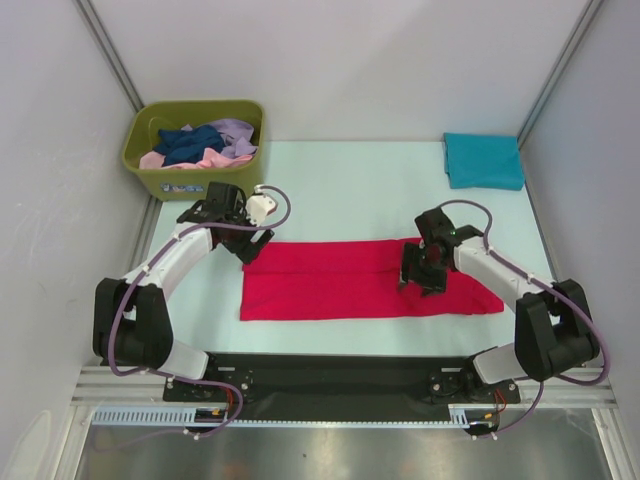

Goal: Fold and stack the t-shirts
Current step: Fold the tshirt

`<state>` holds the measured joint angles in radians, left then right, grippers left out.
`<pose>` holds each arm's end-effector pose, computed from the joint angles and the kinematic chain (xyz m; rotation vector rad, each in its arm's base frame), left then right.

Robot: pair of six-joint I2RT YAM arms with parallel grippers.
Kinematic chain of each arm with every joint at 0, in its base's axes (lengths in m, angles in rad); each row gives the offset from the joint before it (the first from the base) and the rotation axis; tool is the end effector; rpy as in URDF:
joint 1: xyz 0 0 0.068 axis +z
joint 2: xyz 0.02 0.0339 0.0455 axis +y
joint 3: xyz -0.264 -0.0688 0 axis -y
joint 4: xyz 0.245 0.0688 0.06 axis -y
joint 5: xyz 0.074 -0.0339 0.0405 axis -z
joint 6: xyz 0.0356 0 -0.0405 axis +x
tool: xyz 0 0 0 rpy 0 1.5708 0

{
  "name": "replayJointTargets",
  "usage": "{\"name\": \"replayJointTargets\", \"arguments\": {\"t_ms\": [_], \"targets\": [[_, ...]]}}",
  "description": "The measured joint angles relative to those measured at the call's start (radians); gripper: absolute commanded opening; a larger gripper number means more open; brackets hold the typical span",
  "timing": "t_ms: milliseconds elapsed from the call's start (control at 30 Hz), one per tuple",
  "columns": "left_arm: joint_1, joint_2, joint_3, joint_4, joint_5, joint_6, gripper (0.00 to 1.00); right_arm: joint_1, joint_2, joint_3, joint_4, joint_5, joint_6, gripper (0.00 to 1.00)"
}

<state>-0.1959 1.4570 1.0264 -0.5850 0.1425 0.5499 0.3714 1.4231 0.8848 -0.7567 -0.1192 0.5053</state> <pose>0.2887 -0.0624 0.2352 0.9852 2.3749 -0.0516 0.2333 0.0954 0.1953 0.1715 2.9192 0.3302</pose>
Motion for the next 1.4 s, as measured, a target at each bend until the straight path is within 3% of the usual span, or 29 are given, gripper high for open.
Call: {"name": "replayJointTargets", "arguments": {"t_ms": [67,133,167,233,267,333,367,500,767,833,867,900,967,1033,1067,1100,1233,1400], "targets": [[0.0,0.0,0.0,0.0,0.0,0.0,0.91,-0.011,-0.019,0.046,-0.008,-0.007,-0.016,0.8],[0.0,0.0,0.0,0.001,0.001,0.0,0.91,-0.05,-0.05,0.095,-0.009,-0.01,-0.032,0.73],[0.0,0.001,0.0,0.002,0.0,0.0,0.9,-0.089,-0.066,0.115,-0.009,-0.003,-0.039,0.67],[0.0,0.009,0.0,0.016,-0.001,-0.002,0.87,-0.222,-0.098,0.148,-0.006,0.024,-0.05,0.45],[0.0,0.018,0.0,0.025,-0.004,-0.005,0.83,-0.286,-0.102,0.156,-0.002,0.041,-0.053,0.41],[0.0,0.052,0.003,0.042,-0.011,-0.014,0.81,-0.417,-0.096,0.163,0.019,0.08,-0.055,0.46],[0.0,0.079,0.009,0.045,-0.018,-0.02,0.8,-0.479,-0.079,0.163,0.034,0.089,-0.059,0.53],[0.0,0.18,0.033,0.071,-0.07,-0.031,0.85,-0.594,0.045,0.198,0.091,0.092,-0.08,0.61],[0.0,0.296,0.066,0.127,-0.164,-0.035,0.88,-0.636,0.394,0.364,0.174,0.091,-0.118,0.59],[0.0,0.313,0.068,0.133,-0.163,-0.034,0.86,-0.636,0.439,0.384,0.185,0.084,-0.117,0.54],[0.0,0.314,0.07,0.135,-0.16,-0.032,0.84,-0.635,0.462,0.396,0.193,0.08,-0.115,0.45],[0.0,0.315,0.071,0.139,-0.152,-0.028,0.82,-0.635,0.484,0.408,0.202,0.076,-0.116,0.39],[0.0,0.32,0.071,0.138,-0.126,-0.025,0.66,-0.634,0.52,0.437,0.2,0.066,-0.114,0.23],[0.0,0.325,0.071,0.132,-0.089,-0.018,0.47,-0.631,0.542,0.462,0.208,0.06,-0.112,0.13],[-0.001,0.326,0.071,0.129,-0.077,-0.014,0.43,-0.629,0.552,0.473,0.207,0.058,-0.112,0.07],[-0.002,0.328,0.071,0.124,-0.055,-0.008,0.38,-0.625,0.563,0.489,0.198,0.056,-0.116,0.04],[-0.007,0.329,0.063,0.107,0.003,0.016,0.0,-0.58,0.634,0.596,0.187,0.061,-0.127,0.0],[-0.009,0.295,0.023,0.107,0.028,0.071,0.0,-0.495,0.714,0.715,0.2,0.057,-0.133,0.0]]}}
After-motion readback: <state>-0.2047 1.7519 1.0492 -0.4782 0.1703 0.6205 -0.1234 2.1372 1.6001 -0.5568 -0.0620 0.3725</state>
